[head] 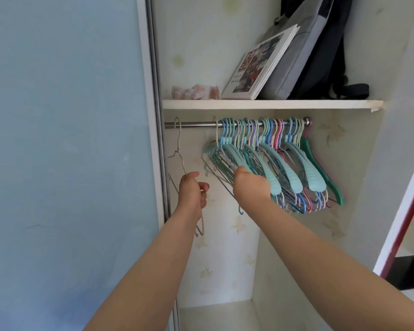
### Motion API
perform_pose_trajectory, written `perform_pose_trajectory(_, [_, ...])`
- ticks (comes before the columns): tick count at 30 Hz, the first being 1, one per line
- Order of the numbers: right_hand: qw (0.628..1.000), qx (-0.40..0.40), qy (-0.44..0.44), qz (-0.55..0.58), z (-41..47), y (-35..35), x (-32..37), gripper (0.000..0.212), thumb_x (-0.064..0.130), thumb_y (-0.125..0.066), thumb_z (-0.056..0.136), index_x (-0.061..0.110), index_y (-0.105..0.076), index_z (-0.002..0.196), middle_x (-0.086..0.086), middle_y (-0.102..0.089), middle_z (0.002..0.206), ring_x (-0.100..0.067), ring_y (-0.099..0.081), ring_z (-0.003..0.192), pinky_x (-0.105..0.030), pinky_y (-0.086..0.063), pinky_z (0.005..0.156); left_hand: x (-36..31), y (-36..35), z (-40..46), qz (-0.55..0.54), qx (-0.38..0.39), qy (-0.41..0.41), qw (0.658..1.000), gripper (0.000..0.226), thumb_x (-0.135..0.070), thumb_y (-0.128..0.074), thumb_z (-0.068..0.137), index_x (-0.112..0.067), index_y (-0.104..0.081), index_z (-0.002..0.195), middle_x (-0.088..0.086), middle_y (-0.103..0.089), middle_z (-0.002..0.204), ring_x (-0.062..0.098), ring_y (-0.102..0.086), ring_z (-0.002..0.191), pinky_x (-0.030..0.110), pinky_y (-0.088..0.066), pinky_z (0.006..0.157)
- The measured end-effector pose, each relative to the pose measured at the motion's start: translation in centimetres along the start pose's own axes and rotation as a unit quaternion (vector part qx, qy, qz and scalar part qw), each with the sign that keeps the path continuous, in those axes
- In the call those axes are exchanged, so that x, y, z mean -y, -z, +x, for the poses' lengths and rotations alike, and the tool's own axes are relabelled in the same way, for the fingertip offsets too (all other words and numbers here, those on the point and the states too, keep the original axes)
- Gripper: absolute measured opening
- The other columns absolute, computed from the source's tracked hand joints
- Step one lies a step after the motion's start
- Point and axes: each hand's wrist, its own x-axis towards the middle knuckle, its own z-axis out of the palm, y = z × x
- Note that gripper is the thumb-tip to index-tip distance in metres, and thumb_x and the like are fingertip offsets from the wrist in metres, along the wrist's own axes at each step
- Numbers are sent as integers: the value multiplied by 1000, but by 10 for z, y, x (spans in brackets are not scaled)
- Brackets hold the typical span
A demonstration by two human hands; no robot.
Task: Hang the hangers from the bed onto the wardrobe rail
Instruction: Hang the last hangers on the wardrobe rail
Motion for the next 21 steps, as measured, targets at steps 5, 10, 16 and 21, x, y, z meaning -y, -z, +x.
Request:
perform_pose_trajectory(5, [999,19,-36,-18,-5,-10,-10,34,0,-45,87,2,-44,121,-12,-70,97,-31,-68,85,-29,-41,60,-17,-19,4,-29,20,44,998,29,-11,-23,94,-19,-49,104,2,-41,60,7,-22,29,10,-15,35])
perform_pose_trajectory(10, [999,18,-49,1,-12,-23,-9,48,5,-41,90,-1,-25,136,-13,-69,104,-30,-68,90,-30,-44,63,-23,-45,18,-35,61,111,991,26,-15,-22,96,-20,-45,86,-3,-39,48,6,-20,23,7,-15,31])
perform_pose_trajectory(16, [994,18,-22,110,-23,-21,-12,49,36,-28,102,16,-15,145,-14,-67,104,-33,-64,95,-36,-41,68,-23,-73,22,15,74,97,992,29,-12,-19,95,-12,-44,81,-2,-40,41,6,-17,22,6,-14,33])
perform_pose_trajectory(21, [989,21,-25,144,-27,-22,-32,42,36,-31,101,21,-26,139,-12,-70,97,-33,-66,90,-37,-41,67,-10,-90,19,40,73,68,994,29,-17,-18,98,-14,-46,92,-1,-41,44,9,-17,25,6,-14,37])
